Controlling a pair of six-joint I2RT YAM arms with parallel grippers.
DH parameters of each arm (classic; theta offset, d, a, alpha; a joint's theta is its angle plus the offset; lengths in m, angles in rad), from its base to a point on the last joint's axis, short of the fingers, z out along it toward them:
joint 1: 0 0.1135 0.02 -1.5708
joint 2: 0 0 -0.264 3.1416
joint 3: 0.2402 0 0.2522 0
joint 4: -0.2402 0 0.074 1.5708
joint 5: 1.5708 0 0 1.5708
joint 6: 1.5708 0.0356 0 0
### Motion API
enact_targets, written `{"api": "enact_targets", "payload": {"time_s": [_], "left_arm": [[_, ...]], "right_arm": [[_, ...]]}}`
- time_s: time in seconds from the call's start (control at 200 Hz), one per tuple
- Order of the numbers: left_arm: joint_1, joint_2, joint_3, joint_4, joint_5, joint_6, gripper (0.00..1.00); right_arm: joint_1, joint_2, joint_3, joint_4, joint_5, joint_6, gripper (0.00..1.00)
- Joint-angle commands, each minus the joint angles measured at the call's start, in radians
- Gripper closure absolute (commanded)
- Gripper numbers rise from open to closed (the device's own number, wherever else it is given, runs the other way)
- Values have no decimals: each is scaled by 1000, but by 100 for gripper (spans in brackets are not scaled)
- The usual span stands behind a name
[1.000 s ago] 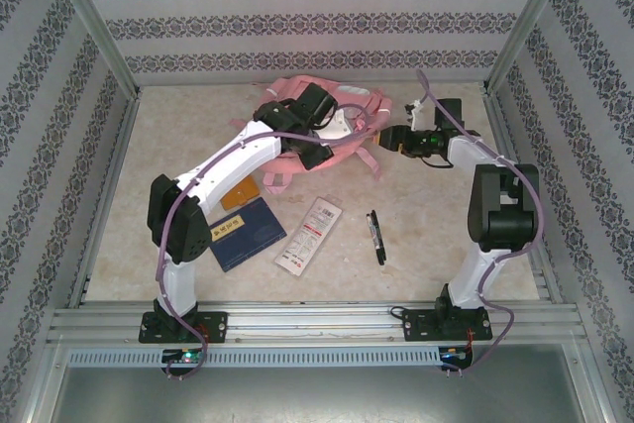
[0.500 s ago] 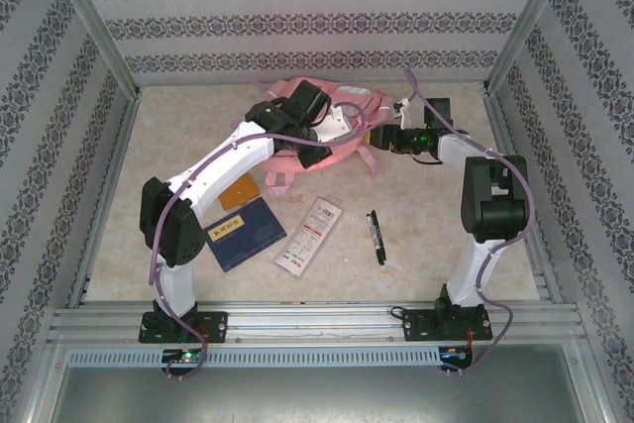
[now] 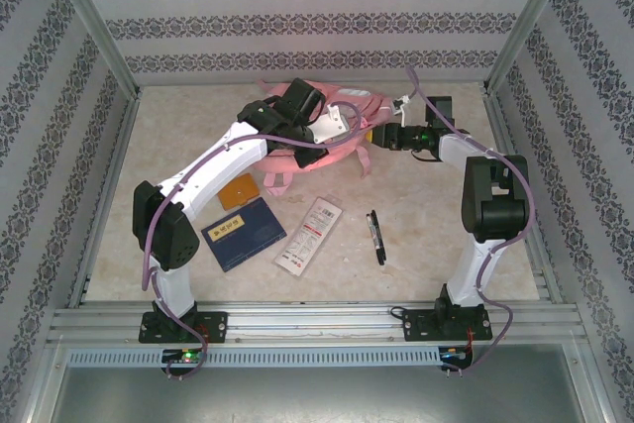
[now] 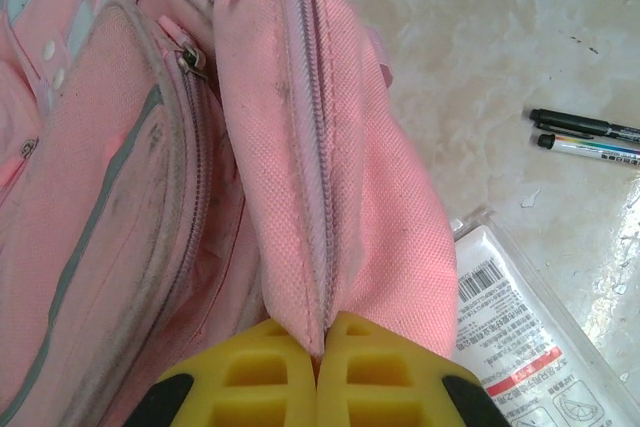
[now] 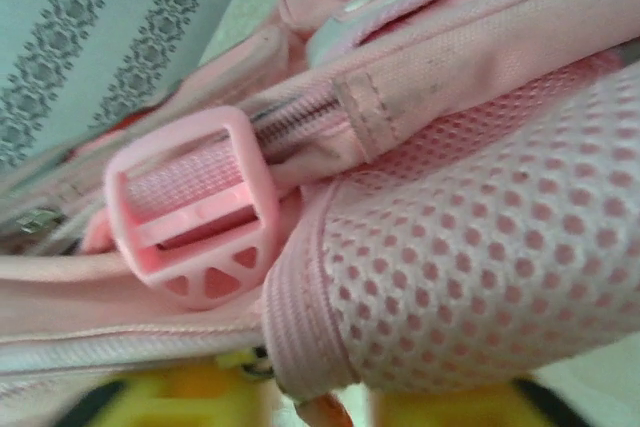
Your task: Pack books, pencil case, and school supplies into a backpack
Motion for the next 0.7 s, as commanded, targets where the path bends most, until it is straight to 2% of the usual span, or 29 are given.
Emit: {"api": "enact_targets", "payload": {"time_s": [0.0,0.06,0.18,0.415,0.605,0.695], "left_arm": [[9,-64,7,81,24,15,100],[9,-62,5,91,7,6,100],[9,-47,3,120,-23,-32,100],[8,20,-23,198,-48,-89,100],[8,47,-121,300,-44,-78,100],[6,51,-181,359,-49,-65,100]], "right_arm": [[-14,-3,22,20,-76,2,93],[-21,-21,17,-6,-56,9,100],[-19,-86,-6,-180,104,-58,100],[10,-178,50,-653,355,-297,100],[82,-167,172,-976,396,-509,98],[102,-164,207,-1027,399,-527,98]]}}
